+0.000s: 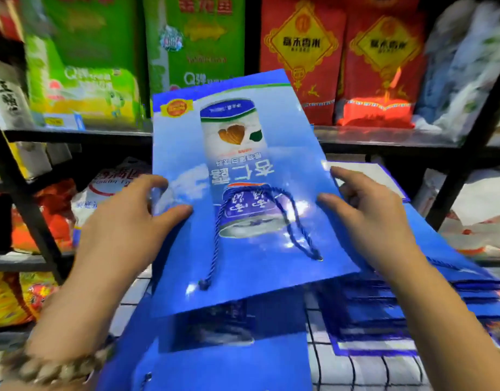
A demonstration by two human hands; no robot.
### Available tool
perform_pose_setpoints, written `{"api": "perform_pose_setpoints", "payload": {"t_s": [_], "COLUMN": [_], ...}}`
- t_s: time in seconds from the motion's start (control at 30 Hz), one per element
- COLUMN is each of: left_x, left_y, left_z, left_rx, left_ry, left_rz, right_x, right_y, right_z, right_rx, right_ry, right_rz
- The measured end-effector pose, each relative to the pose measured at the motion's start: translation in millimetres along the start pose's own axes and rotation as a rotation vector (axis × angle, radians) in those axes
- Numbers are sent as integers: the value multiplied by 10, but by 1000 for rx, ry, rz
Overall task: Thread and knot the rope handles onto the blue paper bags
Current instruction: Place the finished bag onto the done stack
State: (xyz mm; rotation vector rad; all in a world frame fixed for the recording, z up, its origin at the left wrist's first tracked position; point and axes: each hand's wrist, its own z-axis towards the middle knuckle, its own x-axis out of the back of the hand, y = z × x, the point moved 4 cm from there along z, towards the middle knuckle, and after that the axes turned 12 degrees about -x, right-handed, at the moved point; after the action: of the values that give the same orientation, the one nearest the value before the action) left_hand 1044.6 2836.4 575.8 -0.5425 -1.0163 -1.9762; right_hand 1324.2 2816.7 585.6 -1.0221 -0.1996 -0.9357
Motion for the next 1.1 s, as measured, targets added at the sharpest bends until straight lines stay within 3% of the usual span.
{"api": "perform_pose_setpoints", "payload": {"t_s": [0.27,0.4,0.53,0.67,0.77,0.83,0.93,1.1], "left_x": [-835,-1495,-1839,-1869,-1774,-1773,-2005,-2502], "left_y": [1191,1382,1348,1312,1436,1607,1781,1653], "left_z": [589,473,331,279,313,341,326,142], "left_rx": [-318,-303,-234,-276,-430,-528,-540,-529], "left_ry": [-219,-383,-487,-585,-467,-365,-563,-882], "left_rz": [-224,-261,-246,-50,160,132,1,100], "right_x": [1003,1109,995,927,929,813,455,-13], "right_y": [867,1424,1717,1842,1737,1563,1430,1704], "right_z": [386,285,215,265,356,429,518,377], "right_rx": [-181,-322,-364,-383,-318,-236,-205,-334], "right_ry": [94,54,-57,-148,-134,-111,-270,-651], "right_rz": [-125,-304,-336,-595,-776,-730,-643,-721]}}
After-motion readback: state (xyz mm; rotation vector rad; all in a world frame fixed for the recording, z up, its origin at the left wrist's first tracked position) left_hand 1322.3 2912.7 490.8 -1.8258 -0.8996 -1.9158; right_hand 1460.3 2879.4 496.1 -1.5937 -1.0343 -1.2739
